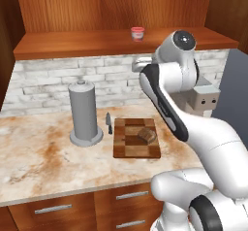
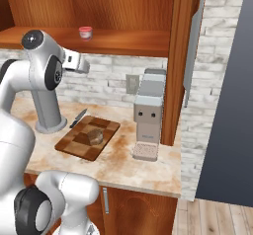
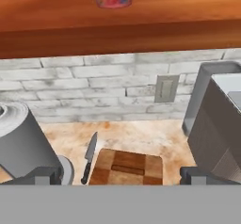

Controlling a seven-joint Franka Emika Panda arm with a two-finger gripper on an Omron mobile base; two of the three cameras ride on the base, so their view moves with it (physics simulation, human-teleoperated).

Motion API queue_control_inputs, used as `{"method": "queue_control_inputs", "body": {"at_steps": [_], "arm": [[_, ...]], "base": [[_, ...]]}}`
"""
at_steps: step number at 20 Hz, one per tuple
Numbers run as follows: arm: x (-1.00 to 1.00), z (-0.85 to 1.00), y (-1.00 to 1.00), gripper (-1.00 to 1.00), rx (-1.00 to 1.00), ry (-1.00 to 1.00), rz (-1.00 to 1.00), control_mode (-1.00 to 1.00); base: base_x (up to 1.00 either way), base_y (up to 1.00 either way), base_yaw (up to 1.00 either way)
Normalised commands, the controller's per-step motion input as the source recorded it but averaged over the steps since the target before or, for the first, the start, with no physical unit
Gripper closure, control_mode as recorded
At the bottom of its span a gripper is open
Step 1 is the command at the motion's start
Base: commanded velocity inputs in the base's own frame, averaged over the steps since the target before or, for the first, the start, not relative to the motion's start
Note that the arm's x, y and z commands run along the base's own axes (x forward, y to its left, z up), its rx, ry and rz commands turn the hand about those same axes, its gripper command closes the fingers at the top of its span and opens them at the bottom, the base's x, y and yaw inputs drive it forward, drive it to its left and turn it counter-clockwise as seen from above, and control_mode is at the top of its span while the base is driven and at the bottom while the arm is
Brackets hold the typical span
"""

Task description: Pick the bread, place it on the cutting board, pick the jam, place it on the counter, and close the cabinet.

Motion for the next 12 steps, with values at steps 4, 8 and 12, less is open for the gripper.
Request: {"method": "queue_control_inputs", "body": {"at_steps": [4,8,12], "arm": [[0.0,0.49,0.0,-1.0,0.0,0.0,0.0,-1.0],[0.0,0.42,0.0,-1.0,0.0,0.0,0.0,-1.0],[0.0,0.2,0.0,-1.0,0.0,-0.02,0.0,-1.0]], "base": [[0.0,0.0,0.0],[0.0,0.0,0.0],[0.0,0.0,0.0]]}}
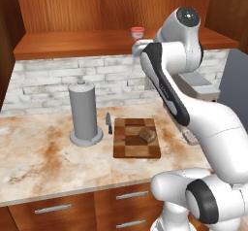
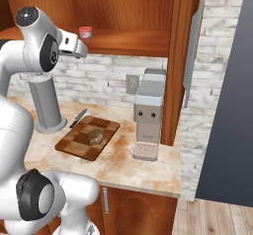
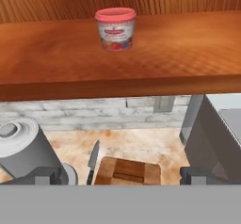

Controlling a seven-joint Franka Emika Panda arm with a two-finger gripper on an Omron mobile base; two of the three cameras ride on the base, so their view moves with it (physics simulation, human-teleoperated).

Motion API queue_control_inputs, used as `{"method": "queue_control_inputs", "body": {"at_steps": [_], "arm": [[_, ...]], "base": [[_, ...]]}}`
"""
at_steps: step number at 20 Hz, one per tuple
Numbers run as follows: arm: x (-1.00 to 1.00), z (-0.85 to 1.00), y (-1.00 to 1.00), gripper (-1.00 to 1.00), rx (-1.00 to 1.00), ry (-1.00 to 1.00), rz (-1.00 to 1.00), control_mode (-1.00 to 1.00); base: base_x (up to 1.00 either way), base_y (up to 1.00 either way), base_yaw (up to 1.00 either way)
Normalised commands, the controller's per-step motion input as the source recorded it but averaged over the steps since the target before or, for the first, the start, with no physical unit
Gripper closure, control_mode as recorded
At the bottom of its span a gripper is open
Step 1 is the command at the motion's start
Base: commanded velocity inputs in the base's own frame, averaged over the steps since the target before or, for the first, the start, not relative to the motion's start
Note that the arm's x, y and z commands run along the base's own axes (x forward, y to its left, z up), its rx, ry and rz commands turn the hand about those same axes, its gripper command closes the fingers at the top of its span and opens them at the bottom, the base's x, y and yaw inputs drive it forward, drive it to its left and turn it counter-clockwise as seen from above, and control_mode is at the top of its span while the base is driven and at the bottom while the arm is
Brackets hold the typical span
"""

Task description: Pick the bread, place it on the cutting board, pick the jam, place it on the counter, and close the cabinet.

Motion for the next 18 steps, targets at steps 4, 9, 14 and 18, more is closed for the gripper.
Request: {"method": "queue_control_inputs", "body": {"at_steps": [4,9,14,18], "arm": [[0.0,0.03,0.0,-1.0,-0.02,-0.05,0.02,-1.0],[0.02,0.0,0.03,-1.0,-0.04,-0.05,0.05,-1.0],[0.15,0.0,0.03,-1.0,-0.03,-0.04,0.05,-1.0],[0.21,0.03,0.0,-1.0,0.0,-0.01,0.04,-1.0]], "base": [[0.0,0.0,0.0],[0.0,0.0,0.0],[0.0,0.0,0.0],[0.0,0.0,0.0]]}}
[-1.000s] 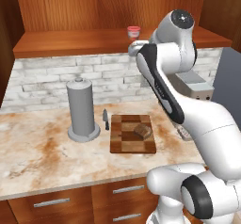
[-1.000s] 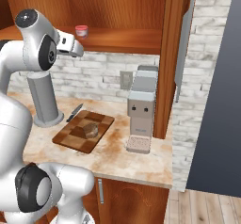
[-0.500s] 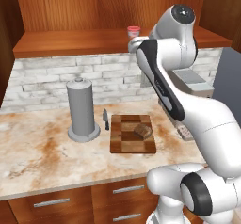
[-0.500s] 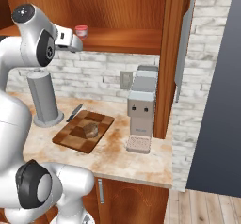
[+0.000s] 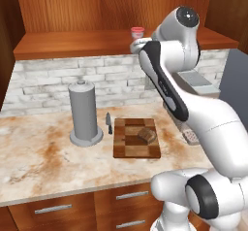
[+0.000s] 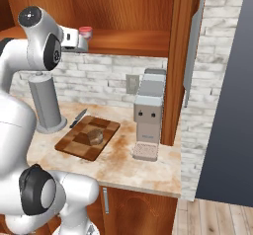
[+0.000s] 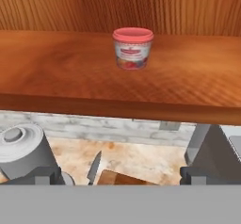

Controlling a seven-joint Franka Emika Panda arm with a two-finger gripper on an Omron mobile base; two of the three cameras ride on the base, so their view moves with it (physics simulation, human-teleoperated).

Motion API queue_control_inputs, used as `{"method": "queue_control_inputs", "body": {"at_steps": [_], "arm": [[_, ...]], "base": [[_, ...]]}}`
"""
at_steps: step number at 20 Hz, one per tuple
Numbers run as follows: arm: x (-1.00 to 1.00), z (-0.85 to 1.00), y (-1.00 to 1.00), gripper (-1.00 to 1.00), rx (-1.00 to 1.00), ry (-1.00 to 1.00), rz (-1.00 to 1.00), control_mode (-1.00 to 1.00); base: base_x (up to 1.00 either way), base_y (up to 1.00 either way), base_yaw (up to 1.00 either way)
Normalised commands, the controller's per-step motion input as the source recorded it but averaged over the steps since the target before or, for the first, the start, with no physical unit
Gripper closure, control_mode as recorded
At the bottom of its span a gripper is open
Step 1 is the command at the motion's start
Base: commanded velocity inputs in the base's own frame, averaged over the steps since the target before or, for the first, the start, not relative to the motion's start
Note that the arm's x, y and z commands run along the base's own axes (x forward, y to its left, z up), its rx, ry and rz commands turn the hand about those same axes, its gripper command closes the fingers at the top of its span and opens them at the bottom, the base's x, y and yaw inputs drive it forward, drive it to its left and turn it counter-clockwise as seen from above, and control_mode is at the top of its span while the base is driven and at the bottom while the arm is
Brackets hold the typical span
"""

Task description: Pick the bread, place it on the cutting board, pick the jam, place it on the counter, and close the cabinet.

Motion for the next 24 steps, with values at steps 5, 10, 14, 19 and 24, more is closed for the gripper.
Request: {"method": "queue_control_inputs", "body": {"at_steps": [5,10,14,19,24], "arm": [[0.24,0.13,0.0,-1.0,0.0,0.0,0.01,-1.0],[0.23,0.23,0.0,-1.0,0.0,0.0,0.0,-1.0],[0.27,0.19,0.0,-1.0,0.0,0.0,0.0,-1.0],[0.27,0.05,0.0,-1.0,0.0,0.0,0.0,-1.0],[0.35,0.02,0.0,-1.0,0.0,0.0,0.0,-1.0]], "base": [[0.0,0.0,0.0],[0.0,0.0,0.0],[0.0,0.0,0.0],[0.0,0.0,0.0],[0.0,0.0,0.0]]}}
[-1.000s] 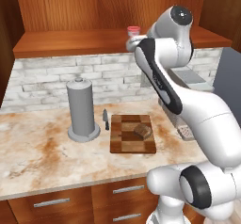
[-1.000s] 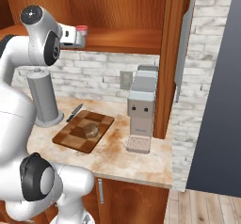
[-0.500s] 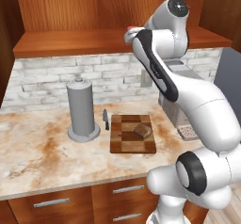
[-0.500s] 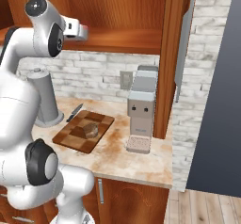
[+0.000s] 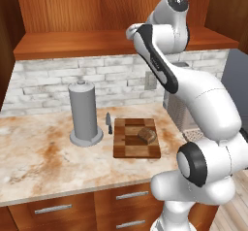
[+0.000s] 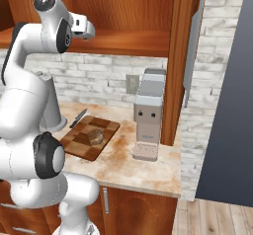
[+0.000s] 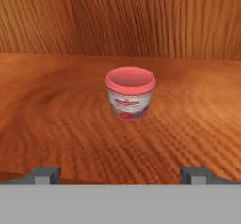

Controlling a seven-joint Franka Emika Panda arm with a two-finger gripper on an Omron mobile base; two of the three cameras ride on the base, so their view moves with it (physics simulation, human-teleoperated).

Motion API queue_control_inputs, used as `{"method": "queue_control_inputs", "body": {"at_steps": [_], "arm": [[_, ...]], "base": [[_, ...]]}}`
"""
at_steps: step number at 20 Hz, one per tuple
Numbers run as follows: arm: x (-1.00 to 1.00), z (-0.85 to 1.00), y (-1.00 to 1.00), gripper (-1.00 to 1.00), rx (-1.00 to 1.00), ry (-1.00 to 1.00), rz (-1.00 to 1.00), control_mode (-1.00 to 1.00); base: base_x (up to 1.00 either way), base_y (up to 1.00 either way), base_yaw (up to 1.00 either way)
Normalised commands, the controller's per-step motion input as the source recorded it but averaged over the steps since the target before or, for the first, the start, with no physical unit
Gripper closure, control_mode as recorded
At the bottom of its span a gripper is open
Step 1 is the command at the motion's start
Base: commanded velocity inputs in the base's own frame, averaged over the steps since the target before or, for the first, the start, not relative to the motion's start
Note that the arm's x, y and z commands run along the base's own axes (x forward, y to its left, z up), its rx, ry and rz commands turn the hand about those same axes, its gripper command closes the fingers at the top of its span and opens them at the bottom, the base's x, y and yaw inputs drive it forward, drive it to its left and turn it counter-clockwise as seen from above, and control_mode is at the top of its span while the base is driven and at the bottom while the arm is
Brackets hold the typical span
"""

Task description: Pick the bread, place it on the cutting board, pick the jam, place it on the counter, and close the cabinet.

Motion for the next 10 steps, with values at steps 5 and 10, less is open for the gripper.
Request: {"method": "queue_control_inputs", "body": {"at_steps": [5,10], "arm": [[0.34,0.0,0.0,-1.0,0.0,0.0,0.0,-1.0],[0.31,0.0,0.0,-1.0,0.0,0.0,0.0,-1.0]], "base": [[0.0,0.0,0.0],[0.0,0.0,0.0]]}}
